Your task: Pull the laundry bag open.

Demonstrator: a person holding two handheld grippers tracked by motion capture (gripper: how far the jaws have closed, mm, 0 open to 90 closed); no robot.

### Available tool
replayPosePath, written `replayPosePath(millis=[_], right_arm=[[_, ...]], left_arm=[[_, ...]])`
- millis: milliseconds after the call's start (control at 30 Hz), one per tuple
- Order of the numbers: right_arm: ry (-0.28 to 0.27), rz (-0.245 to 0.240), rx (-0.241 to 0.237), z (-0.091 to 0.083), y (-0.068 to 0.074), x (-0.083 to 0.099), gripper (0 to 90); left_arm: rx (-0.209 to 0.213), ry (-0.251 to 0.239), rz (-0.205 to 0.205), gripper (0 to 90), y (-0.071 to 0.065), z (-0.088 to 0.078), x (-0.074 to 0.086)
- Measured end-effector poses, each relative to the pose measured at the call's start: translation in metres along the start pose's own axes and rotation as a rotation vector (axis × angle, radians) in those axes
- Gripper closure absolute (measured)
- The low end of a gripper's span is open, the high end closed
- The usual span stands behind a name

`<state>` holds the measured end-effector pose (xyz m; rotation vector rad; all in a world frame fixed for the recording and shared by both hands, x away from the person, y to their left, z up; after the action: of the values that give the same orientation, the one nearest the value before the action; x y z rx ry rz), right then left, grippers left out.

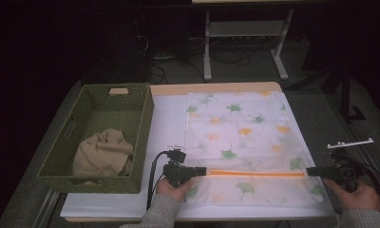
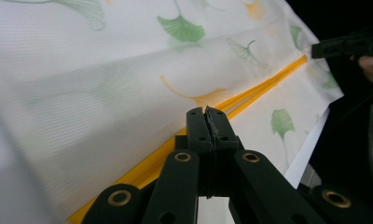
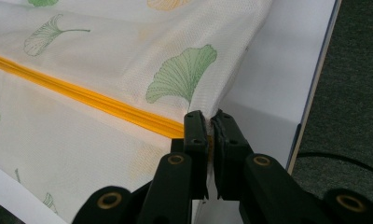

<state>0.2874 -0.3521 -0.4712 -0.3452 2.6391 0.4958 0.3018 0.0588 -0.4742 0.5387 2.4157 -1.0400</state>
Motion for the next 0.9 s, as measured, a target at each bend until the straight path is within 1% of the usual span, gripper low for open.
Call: replayPosePath(millis=[133, 300, 433, 467, 500, 567, 600, 667, 767, 800, 900], right_arm=[[0.008, 0.005, 0.002, 0.002, 0.000, 0.000, 84.3], [0.004, 0.004, 0.004, 0.001, -0.001, -0.001, 84.2], [0.010, 0.005, 0.007, 0.000, -0.003, 0.000, 84.3], [0.011, 0.005, 0.008, 0.000, -0.004, 0.001, 84.3], [0.013, 0.007, 0.011, 0.000, -0.005, 0.001, 84.3], [0.016, 0.007, 0.014, 0.000, -0.006, 0.002, 84.3], [0.016, 0.010, 0.016, -0.001, -0.008, 0.004, 84.2], [0.014, 0.009, 0.019, -0.001, -0.009, 0.004, 84.3], [0.009, 0.003, 0.023, -0.001, -0.009, 0.005, 84.3], [0.010, -0.001, 0.028, -0.001, -0.009, 0.004, 84.3], [0.010, -0.010, 0.038, 0.000, -0.008, 0.003, 84.3]], left_arm=[[-0.013, -0.009, 0.002, 89.8, 0.003, -0.007, -0.002], [-0.025, -0.005, 0.002, 89.8, 0.005, -0.012, 0.000], [-0.036, -0.010, 0.012, 89.8, 0.006, -0.018, 0.000], [-0.040, -0.012, 0.009, 89.8, 0.007, -0.019, 0.000], [-0.055, -0.015, 0.013, 89.8, 0.008, -0.021, 0.000], [-0.060, -0.020, 0.014, 89.8, 0.009, -0.023, 0.001], [-0.068, -0.020, 0.016, 89.8, 0.008, -0.026, 0.002], [-0.075, -0.018, 0.024, 89.8, 0.009, -0.030, 0.003], [-0.086, -0.018, 0.024, 89.8, 0.010, -0.033, 0.004], [-0.100, -0.018, 0.020, 89.9, 0.012, -0.036, 0.006], [-0.105, -0.022, 0.015, 89.8, 0.015, -0.041, 0.009]])
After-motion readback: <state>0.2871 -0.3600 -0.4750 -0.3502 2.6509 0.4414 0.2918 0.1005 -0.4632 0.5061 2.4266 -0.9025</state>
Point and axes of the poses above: each handheld gripper's, and its own axes: z roughly forward along the jaws, x roughly out of its underside, y roughly to its left, the point moved 6 cm from there along z, roughly forward along the jaws, and after that the axes turned 2 degrees about y, right-handed, at the moved point
